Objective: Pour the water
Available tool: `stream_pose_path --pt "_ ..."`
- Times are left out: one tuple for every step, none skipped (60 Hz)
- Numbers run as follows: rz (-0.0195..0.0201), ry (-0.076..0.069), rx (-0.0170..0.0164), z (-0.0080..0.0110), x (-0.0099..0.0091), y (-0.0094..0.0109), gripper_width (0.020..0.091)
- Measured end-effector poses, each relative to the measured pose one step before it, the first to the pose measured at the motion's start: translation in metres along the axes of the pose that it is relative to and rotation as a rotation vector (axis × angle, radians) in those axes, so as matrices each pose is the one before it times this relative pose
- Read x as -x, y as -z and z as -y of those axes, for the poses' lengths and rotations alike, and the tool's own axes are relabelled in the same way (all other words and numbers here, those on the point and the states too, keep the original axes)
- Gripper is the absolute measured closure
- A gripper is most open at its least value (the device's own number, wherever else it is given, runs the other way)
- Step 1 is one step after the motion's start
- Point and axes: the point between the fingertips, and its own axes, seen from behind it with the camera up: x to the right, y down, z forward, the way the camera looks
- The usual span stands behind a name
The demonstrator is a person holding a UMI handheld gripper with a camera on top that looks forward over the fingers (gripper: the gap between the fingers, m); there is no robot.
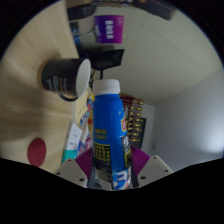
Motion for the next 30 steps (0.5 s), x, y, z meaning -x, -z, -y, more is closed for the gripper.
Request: stream_pose_path --pt "-0.00126 0.0320 0.00459 0.00045 -0.00231 -0.00120 0.0591" --pt "-0.00241 0.0320 0.00331 -0.00097 -0.00079 -0.00187 0.0599" --pt "-0.00340 0.0331 -0.00076 -0.00012 -0.00248 -0.00150 0.0599" --pt "-0.00472 0.0335 -0.00225 0.00000 -0.00269 -0.00138 0.0584" --pt "-0.00543 0.0361 -0.00271 0.00014 -0.00288 -0.00139 0.0589" --pt "-0.00683 0.0359 -0.00356 -0.00557 -0.00799 -0.00239 0.0589" --pt "-0.01231 0.0252 0.00796 0.01266 0.01437 0.00996 0.0594" --pt "-0.00938 0.0383 -0.00951 -0.00410 -0.00934 -0.00775 0.0590" --pt "-0.00842 0.0273 -0.00614 0.00182 -0.00265 -0.00101 0.0595" --pt "-0.00616 0.0258 -0.00510 0.00050 -0.00365 -0.00046 0.0593" --pt "-0.00519 0.0204 -0.00300 0.00011 -0.00282 -0.00026 0.0590" --pt "-0.00283 0.0162 -0.00042 -0.00050 -0.00190 0.00013 0.0585" --pt "-0.00021 0.0115 0.00149 -0.00079 -0.00100 -0.00013 0.0592" --pt "0.00442 -0.0008 0.00582 0.00430 0.00482 0.00935 0.0589" --pt "0.01122 0.0120 -0.01277 -0.00646 -0.00808 -0.01915 0.0590" --pt "0.00103 0.0035 -0.00004 -0.00050 -0.00018 0.00004 0.0595" --pt "-0.00043 0.0029 0.00140 -0.00121 -0.00062 0.00059 0.0592" --pt "-0.00250 0.0041 0.00230 -0.00152 -0.00130 0.00056 0.0591" --pt "-0.00406 0.0050 0.00333 -0.00179 -0.00144 0.00054 0.0592" --pt "-0.00484 0.0061 0.00283 -0.00171 -0.00170 0.00032 0.0594" --pt "-0.00361 0.0057 0.00065 -0.00107 -0.00109 0.00034 0.0593" --pt "-0.00190 0.0046 -0.00022 -0.00058 -0.00079 0.00001 0.0590" --pt "0.00110 -0.0016 -0.00041 -0.00399 -0.00095 0.00505 0.0591" --pt "0.00083 -0.0023 0.00053 0.01085 0.00424 -0.01113 0.0584" --pt "0.00137 -0.0005 0.00004 -0.00103 0.00070 -0.00092 0.0590" --pt "0.00143 -0.0005 0.00023 -0.00032 0.00023 -0.00043 0.0597" --pt "0.00130 -0.0001 0.00049 -0.00040 0.00008 -0.00057 0.0591" --pt "-0.00069 0.0013 0.00075 -0.00054 -0.00051 -0.00042 0.0590" --pt "-0.00156 0.0014 0.00013 -0.00255 -0.00250 0.00753 0.0591" --pt "-0.00240 0.0044 -0.00053 -0.00038 -0.00091 0.00002 0.0589"
